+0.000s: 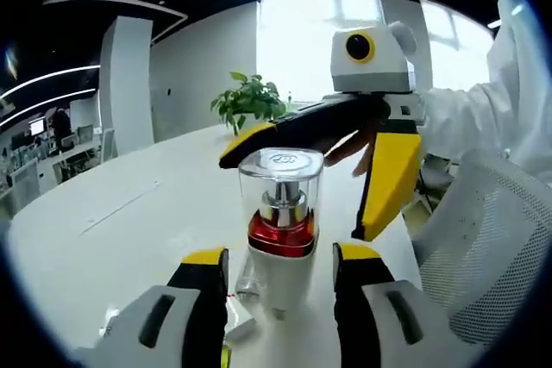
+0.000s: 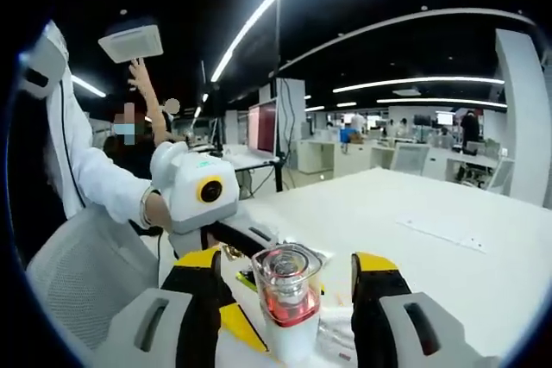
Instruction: Arrange the skincare products in the storage area until every visible bottle or jar stands upright without overlapping.
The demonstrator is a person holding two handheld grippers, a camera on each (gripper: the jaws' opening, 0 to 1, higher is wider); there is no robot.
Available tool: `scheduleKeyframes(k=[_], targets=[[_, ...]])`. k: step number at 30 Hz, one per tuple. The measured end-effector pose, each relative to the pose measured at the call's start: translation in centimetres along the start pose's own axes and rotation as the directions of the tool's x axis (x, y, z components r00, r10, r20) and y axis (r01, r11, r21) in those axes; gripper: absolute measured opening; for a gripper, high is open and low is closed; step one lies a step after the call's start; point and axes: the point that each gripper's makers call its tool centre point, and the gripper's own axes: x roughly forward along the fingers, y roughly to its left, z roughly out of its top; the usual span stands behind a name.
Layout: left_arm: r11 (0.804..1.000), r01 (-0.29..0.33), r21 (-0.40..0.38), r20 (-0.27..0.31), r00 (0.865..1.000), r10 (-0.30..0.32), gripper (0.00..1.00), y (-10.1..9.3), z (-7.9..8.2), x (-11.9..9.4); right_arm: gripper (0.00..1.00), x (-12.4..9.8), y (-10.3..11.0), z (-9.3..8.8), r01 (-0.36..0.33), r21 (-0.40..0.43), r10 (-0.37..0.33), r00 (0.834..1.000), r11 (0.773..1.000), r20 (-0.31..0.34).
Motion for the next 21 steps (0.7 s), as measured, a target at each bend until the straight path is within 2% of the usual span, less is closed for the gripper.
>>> scheduleKeyframes(k=[8, 15, 18, 21], targets=[[0.999, -0.026, -0.039, -0.015, 1.000, 0.026, 0.63, 0.3, 0.4, -1.9, 0.72, -0.8, -0.1, 0.2, 0.045, -0.007, -0.045, 0.999, 0.999, 0.003], [0.999, -0.043, -0.033, -0.059, 0.997, 0.041, 0.70, 0.3, 0.4, -3.7, 0.76, -1.6, 0.4, 0.8, 0.063, -0.002, -0.063, 0.998, 0.998, 0.020], [0.998, -0.044, -0.034, -0.058, 0.997, 0.042, 0.72, 0.0, 0.7, -4.3, 0.80, -2.0, 0.3, 0.9, 0.082, -0.001, -0.082, 0.996, 0.997, 0.025], [0.996, -0.052, -0.072, -0.049, 0.998, 0.049, 0.76, 0.1, 1.0, -5.1, 0.83, -2.3, 0.2, 0.8, 0.097, -0.009, -0.096, 0.995, 0.995, 0.017]])
